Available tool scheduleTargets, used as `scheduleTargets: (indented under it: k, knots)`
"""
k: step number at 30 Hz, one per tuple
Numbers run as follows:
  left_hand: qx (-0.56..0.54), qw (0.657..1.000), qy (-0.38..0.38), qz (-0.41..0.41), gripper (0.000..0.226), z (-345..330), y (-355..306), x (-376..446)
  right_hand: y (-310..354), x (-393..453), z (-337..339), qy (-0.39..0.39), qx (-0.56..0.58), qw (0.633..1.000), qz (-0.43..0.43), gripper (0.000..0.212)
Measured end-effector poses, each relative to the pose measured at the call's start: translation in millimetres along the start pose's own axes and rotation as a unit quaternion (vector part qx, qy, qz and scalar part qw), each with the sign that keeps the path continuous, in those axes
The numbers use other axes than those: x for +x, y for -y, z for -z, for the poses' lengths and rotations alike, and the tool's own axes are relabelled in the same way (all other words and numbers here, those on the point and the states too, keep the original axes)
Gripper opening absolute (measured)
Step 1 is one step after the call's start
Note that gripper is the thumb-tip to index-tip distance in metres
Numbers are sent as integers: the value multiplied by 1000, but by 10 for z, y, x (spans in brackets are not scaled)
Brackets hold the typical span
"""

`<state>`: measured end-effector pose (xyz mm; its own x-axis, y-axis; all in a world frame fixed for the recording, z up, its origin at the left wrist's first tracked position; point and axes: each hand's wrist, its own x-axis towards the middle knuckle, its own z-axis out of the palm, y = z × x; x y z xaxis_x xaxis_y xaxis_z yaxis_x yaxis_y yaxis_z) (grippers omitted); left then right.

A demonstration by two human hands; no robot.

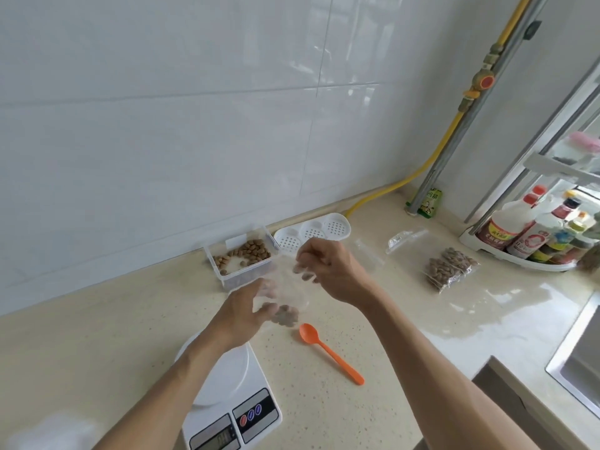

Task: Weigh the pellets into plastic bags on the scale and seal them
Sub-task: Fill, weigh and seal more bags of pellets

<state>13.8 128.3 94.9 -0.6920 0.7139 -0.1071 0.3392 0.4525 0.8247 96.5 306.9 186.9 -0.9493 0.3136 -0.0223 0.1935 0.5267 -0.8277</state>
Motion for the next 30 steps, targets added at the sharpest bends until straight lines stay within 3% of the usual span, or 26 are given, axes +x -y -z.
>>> scheduleTargets:
  k: [2,8,12,16,23,25,30]
  knots:
    - [-14,999,9,34,12,89,149,-31,17,41,27,2,45,999,-9,17]
    - [-16,996,-26,89,5,301,385,-200,-230,172,-232,37,56,996,-55,11]
    - [-22,989,-54,135,14,472,588,-318,-504,210,-598,28,46,990,-133,12]
    - [-5,983,-65,170,25,537,814,-420,-742,192,-971,31,124,964,-233,12]
    - [71,975,-100,188,35,360,1130,-511,-924,165,-1260,50,101,950,-290,13]
    - [125,968,-124,180,40,297,1178,-534,-959,164,-1268,53,66,955,-283,27]
    - [279,939,-161,118,48,245,1212,-684,-992,109,-1309,21,-229,964,-132,47]
